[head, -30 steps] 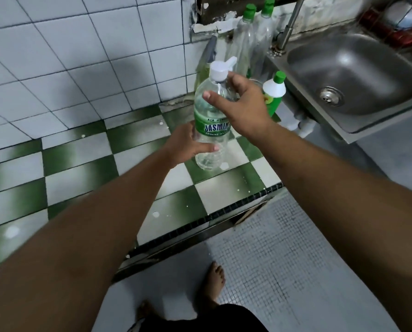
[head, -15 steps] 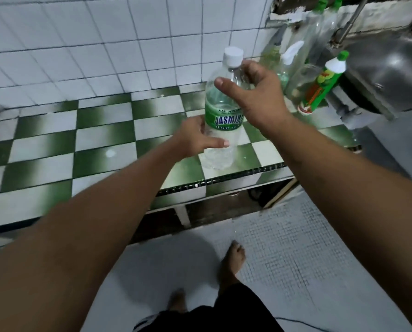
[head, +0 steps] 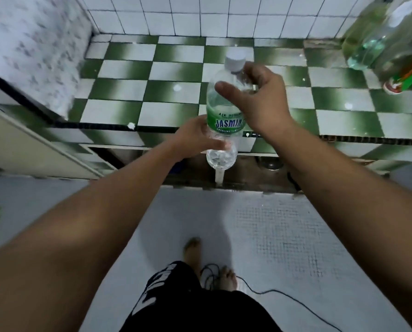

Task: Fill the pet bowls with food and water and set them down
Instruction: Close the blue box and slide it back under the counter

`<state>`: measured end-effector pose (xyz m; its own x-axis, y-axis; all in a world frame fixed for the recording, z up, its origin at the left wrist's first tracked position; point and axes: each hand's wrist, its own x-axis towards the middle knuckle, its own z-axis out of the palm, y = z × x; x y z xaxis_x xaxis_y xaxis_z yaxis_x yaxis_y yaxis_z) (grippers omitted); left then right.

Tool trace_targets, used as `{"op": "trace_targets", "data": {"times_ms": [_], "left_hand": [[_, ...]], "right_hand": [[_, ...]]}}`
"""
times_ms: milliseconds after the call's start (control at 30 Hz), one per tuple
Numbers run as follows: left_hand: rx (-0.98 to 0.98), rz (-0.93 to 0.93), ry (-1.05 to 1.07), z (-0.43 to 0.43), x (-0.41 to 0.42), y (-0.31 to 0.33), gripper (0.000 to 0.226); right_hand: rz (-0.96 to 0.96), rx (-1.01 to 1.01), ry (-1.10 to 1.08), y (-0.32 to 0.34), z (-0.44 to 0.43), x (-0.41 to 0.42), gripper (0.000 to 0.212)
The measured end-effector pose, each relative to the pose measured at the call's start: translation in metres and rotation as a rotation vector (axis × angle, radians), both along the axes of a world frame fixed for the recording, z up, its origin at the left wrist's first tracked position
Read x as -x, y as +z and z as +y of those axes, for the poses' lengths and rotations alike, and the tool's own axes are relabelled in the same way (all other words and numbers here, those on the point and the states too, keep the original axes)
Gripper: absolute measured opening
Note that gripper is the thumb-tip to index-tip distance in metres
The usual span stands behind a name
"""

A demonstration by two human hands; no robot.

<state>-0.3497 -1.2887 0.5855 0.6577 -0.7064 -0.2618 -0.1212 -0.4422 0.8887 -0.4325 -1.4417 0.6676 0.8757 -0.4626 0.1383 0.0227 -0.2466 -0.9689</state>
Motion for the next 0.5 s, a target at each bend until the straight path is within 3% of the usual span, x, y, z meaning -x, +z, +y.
{"op": "trace_targets", "data": {"times_ms": [100,300,500], "left_hand": [[-0.02,0.034,0.032,0.022,0.021,-0.026,0.059],[-0.092,0.174,0.068,0.064,0.041,-0.102,0.061],[-0.138,0.267,0.095,0.089,0.03,-0.202,0.06]], "right_hand": [[0.074,0.074,0.03,-0.024,0.02,0.015,0.053],[0.143,-0.096,0.159,-0.093,0.042,0.039,0.048],[0.23,-0.069,0.232,-0.201,0.055,0.034,0.055]]}}
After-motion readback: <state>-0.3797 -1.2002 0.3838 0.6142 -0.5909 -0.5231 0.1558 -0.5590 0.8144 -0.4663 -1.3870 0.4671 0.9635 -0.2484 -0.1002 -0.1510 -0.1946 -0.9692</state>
